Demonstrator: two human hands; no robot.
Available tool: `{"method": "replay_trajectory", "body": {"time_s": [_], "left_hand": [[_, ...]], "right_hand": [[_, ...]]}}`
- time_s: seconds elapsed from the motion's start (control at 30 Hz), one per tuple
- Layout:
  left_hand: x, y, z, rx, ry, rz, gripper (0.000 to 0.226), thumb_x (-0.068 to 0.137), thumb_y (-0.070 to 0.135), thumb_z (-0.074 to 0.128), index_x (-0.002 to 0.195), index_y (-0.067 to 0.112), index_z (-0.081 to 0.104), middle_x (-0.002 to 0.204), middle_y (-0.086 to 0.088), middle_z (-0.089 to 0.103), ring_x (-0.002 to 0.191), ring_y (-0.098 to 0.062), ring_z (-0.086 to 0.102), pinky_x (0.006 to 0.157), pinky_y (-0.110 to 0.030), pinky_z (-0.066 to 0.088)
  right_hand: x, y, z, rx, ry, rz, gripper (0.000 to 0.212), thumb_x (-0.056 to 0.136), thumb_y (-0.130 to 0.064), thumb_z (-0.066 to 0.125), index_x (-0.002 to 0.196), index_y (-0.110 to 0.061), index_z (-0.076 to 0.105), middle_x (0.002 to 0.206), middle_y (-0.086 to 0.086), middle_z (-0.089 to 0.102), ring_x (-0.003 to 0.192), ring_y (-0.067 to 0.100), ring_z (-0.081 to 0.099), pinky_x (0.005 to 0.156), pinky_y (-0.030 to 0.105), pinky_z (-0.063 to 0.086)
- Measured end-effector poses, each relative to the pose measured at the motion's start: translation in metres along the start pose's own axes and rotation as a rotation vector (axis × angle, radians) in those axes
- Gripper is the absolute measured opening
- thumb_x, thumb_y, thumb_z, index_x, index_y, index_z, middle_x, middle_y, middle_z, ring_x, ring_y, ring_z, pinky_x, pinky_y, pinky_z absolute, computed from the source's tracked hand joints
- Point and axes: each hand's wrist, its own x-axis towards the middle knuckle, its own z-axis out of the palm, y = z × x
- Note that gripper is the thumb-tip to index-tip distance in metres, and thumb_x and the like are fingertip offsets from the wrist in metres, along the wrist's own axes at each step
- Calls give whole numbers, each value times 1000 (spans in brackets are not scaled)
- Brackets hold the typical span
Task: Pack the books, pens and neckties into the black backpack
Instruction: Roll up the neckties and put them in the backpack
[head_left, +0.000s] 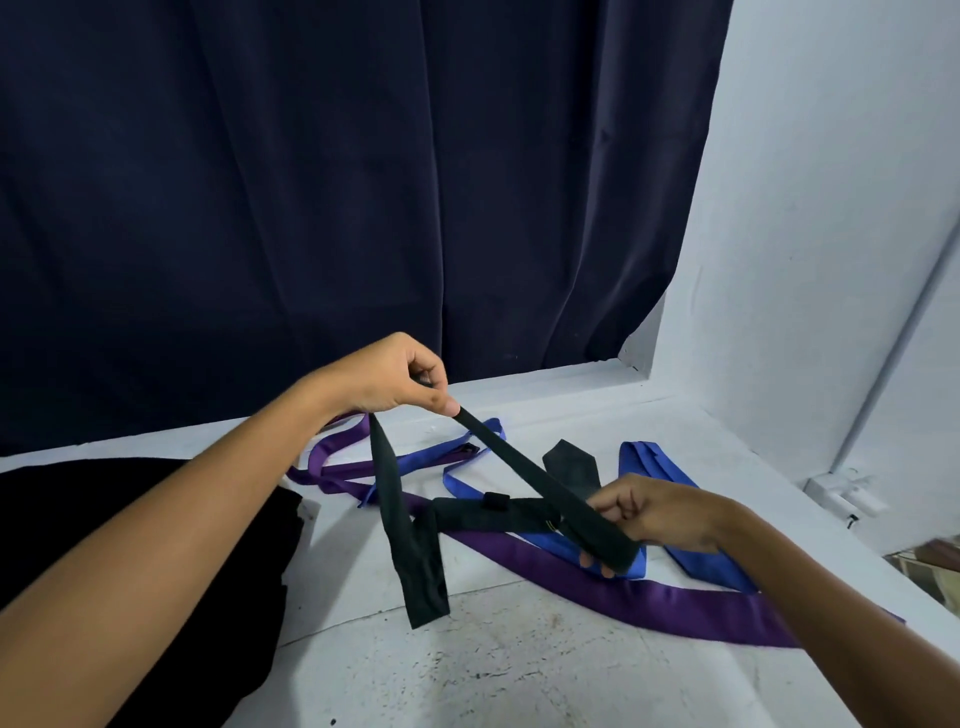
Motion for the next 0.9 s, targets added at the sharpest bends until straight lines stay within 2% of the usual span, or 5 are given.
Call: {"method": "replay_trajectory", "body": {"time_s": [0.17, 0.3, 0.63, 0.77, 0.9], "left_hand": [[5, -14, 0, -107, 25, -49, 19, 73, 27, 79, 64, 14, 69, 63, -6, 55, 49, -6, 38, 48, -19, 29], [7, -23, -1, -216, 94, -73, 29, 60, 41, 80, 61, 14, 68, 53, 6, 48, 47, -4, 35, 47, -19, 28], [9, -31, -5, -280, 116, -6, 57, 43, 65, 85, 64, 14, 70, 58, -2, 56, 54, -9, 48, 48, -21, 33], [4, -33, -8, -327, 56, 14, 45, 46, 59, 86, 58, 19, 69, 56, 4, 56, 52, -6, 48, 48, -18, 35], [-7, -27, -13, -391, -119, 85, 40, 51, 54, 90, 55, 21, 67, 56, 2, 53, 51, -9, 45, 47, -18, 35]], "right_hand": [[-11, -13, 8, 147, -71, -19, 39, 90, 18, 49, 120, -3, 63, 101, 20, 71, 81, 24, 72, 73, 31, 57], [-17, -18, 13, 216, 29, -39, 34, 90, 13, 54, 120, -2, 61, 103, 23, 71, 81, 28, 73, 68, 32, 58], [-14, -7, 15, 299, 99, -90, 44, 91, 19, 44, 127, -2, 58, 112, 27, 67, 91, 35, 71, 81, 39, 58], [-12, -5, 14, 380, 105, -78, 43, 93, 18, 37, 129, 1, 54, 115, 27, 66, 89, 34, 71, 78, 36, 59], [-5, 5, 13, 440, 262, -64, 35, 93, 7, 50, 125, -2, 58, 121, 32, 60, 97, 34, 64, 85, 36, 52]]}}
